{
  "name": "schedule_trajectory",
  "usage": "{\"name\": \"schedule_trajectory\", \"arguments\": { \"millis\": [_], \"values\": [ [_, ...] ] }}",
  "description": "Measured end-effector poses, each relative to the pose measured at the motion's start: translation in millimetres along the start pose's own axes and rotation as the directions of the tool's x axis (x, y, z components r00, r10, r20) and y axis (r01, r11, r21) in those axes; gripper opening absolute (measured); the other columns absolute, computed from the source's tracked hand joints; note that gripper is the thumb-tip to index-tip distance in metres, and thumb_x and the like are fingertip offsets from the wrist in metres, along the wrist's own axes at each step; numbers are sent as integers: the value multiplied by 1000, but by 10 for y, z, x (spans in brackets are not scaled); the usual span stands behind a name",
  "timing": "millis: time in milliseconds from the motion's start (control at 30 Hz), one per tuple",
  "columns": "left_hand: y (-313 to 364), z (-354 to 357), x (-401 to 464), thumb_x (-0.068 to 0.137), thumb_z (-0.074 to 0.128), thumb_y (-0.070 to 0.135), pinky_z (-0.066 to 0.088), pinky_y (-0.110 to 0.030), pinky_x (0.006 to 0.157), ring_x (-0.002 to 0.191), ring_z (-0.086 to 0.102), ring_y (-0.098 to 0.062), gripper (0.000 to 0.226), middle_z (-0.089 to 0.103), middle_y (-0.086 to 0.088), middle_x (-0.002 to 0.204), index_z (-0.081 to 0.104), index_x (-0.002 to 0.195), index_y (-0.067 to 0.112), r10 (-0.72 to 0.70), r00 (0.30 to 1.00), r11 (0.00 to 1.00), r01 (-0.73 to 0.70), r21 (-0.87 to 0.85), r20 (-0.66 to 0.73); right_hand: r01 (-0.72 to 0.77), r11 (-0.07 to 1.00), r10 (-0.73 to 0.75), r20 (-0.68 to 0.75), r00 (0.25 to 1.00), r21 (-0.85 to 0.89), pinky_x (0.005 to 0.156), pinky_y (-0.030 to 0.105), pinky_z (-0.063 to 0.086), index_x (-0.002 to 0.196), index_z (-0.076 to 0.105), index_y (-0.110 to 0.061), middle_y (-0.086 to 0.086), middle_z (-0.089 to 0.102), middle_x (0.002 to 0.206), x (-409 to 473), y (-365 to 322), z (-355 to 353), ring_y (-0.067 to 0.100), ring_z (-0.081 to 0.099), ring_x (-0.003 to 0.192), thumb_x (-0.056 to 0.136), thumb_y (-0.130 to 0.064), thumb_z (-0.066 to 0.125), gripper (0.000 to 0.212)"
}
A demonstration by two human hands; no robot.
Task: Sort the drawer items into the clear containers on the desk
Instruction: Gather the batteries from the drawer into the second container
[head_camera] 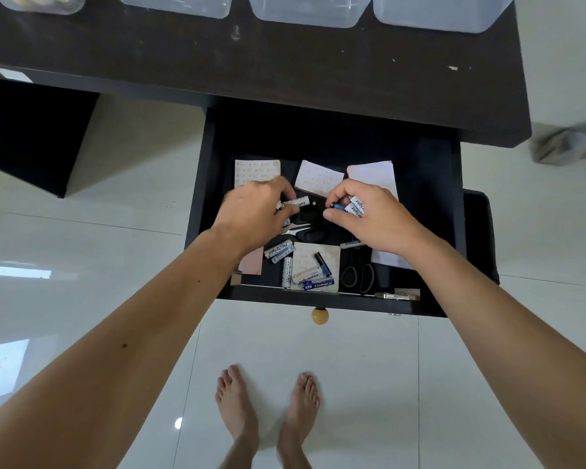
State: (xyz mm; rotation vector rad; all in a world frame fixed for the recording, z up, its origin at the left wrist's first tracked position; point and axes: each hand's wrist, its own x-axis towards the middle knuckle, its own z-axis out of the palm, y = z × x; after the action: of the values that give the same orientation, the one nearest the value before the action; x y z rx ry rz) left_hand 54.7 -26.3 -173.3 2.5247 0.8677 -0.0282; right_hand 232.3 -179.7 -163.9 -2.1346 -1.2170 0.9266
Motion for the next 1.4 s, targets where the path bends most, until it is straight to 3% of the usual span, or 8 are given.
{"name": "schedule_trajectory", "arguments": {
  "millis": [200, 467, 600, 733, 967, 1133, 1267, 1400],
  "values": [
    [-51, -164, -149, 106, 59, 35, 50, -39, 80, 91, 61, -19, 21, 63, 2, 110, 61, 121, 20, 32, 999, 966, -28, -257, 9, -31, 1000, 31, -58, 998, 4, 51, 21, 51, 87, 64, -30, -7, 67, 77, 109, -112, 44, 9, 65, 59, 90, -37, 84, 22],
    [-89, -205, -312, 109, 54, 27, 49, -25, 67, 87, 64, -16, 15, 67, 1, 98, 56, 121, 17, -27, 989, 916, 82, -393, 145, 101, 979, -105, -18, 994, -175, 94, 38, 54, 113, 79, -25, -5, 70, 109, 341, -173, 264, 19, 66, 106, 96, -26, 78, 17],
    [-77, -203, -435, 111, 49, 22, 54, -20, 71, 83, 66, -11, 35, 62, 7, 95, 53, 145, 30, -55, 989, 874, 113, -473, 134, 79, 968, -86, -19, 996, -236, 93, 43, 54, 106, 77, -20, -3, 66, 108, 367, -175, 289, 21, 64, 104, 97, -28, 77, 12],
    [-94, -206, -404, 110, 51, 22, 56, -29, 87, 96, 63, -11, 35, 59, 5, 111, 61, 141, 34, -50, 989, 854, 115, -508, 140, 82, 970, -77, 28, 997, -231, 91, 38, 51, 106, 70, -19, -5, 57, 112, 300, -210, 208, 21, 61, 105, 101, -28, 72, 10],
    [-30, -202, -360, 100, 69, 41, 43, -12, 66, 89, 65, -2, 18, 69, 13, 101, 66, 114, 30, -133, 964, 814, 239, -529, 230, 65, 992, -63, 26, 998, -112, 63, 17, 39, 104, 67, -22, -14, 62, 86, 147, -180, 54, 0, 55, 67, 102, -27, 72, 7],
    [-56, -159, -319, 99, 71, 38, 42, -5, 61, 88, 65, -2, 18, 71, 9, 103, 68, 114, 28, -137, 972, 851, 214, -481, 190, 138, 990, -136, 38, 990, -34, 86, 9, 43, 125, 74, -28, -16, 59, 101, 68, -136, 37, -1, 60, 99, 103, -20, 69, 24],
    [-100, -97, -305, 102, 69, 27, 56, -27, 85, 100, 66, -15, 24, 69, 5, 113, 69, 125, 33, -74, 980, 877, 151, -456, 183, 105, 994, -105, 64, 992, 6, 88, 15, 46, 125, 75, -31, -11, 59, 101, -38, -136, 5, 4, 61, 97, 104, -22, 67, 24],
    [-141, -20, -275, 100, 71, 23, 55, -38, 89, 102, 63, -21, 6, 68, -1, 111, 73, 104, 25, -111, 983, 907, 159, -390, 143, 0, 998, -7, 95, 995, 69, 64, 8, 42, 110, 71, -33, -15, 65, 93, -136, -119, -86, -8, 59, 71, 100, -31, 75, 11]
  ]
}}
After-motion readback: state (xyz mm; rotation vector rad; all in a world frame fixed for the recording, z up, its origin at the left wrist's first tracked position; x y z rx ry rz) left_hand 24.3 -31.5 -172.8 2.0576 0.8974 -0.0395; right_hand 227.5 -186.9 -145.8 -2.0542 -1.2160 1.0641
